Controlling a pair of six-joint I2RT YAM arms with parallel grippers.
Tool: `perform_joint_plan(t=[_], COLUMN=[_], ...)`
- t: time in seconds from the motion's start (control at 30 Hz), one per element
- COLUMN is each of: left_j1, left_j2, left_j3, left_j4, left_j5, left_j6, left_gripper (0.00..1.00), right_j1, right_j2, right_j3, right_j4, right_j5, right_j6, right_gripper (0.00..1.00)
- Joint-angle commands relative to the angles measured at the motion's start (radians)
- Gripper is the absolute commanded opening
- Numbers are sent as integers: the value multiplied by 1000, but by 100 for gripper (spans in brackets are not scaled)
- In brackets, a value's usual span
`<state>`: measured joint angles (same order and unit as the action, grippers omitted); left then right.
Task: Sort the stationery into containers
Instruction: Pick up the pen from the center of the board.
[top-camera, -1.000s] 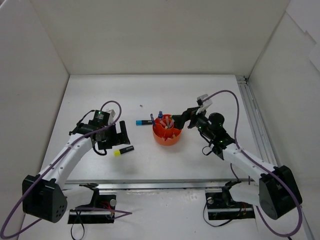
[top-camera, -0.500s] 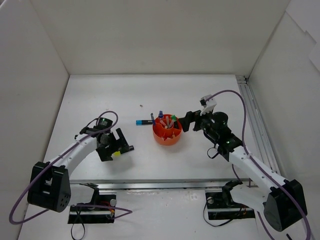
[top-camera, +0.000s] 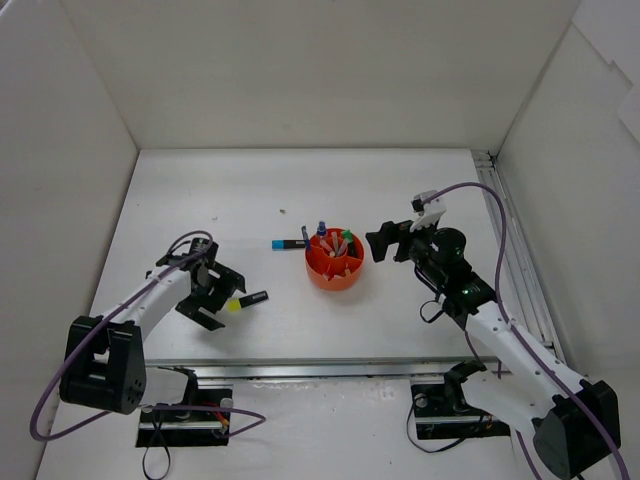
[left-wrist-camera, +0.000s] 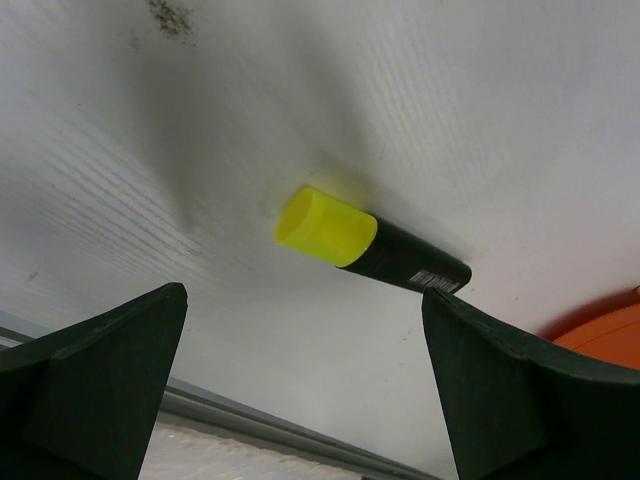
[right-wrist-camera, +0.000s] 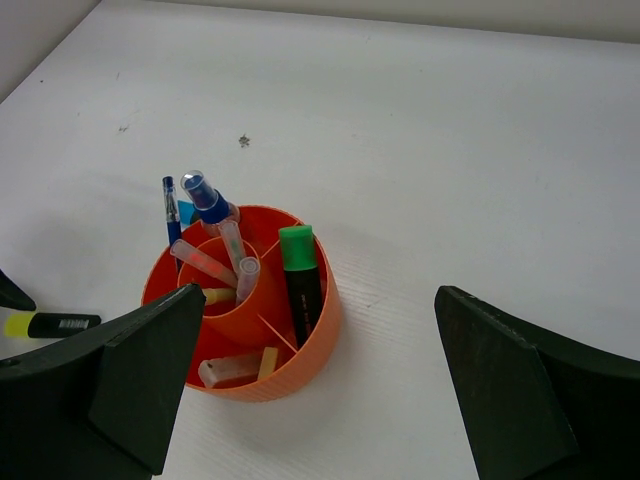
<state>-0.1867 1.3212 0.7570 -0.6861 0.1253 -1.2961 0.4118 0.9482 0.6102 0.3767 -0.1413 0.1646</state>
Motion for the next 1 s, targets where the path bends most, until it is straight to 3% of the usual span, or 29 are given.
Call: perform_joint_plan(t=[0.0, 0.17, 0.37, 0.57, 0.7, 0.83, 0.9, 0.97], left_j1=[4, -34, -66, -66, -66, -66, -66, -76], left_j2=[6, 35, 128, 223, 268, 291, 294, 294], left_j3=[28, 13, 93, 88, 93, 123, 151, 169], left_j4=[-27, 37, -15, 17, 33, 19, -16, -49], left_j5=[-35, -29, -85, -62, -52, -59, -78, -102], left_j6=[-170, -287, -339, -350, -336, -298, -284, -281], left_gripper=[100, 96, 94, 73, 71, 56, 43, 10], right_j1=[-4, -4, -4, -2, -2, 13, 21, 36], right_j2=[-23, -29, -71, -121, -143, -173, -177, -172], right_j3=[29, 28, 11, -10, -15, -23, -17, -4], right_j4=[47, 41, 19, 4, -18, -13, -21, -28], right_j5=[29, 26, 35, 43, 35, 14, 0, -6], right_j6=[10, 24, 39, 42, 39, 7, -10, -25], right_gripper=[98, 98, 98, 98, 98, 98, 98, 98])
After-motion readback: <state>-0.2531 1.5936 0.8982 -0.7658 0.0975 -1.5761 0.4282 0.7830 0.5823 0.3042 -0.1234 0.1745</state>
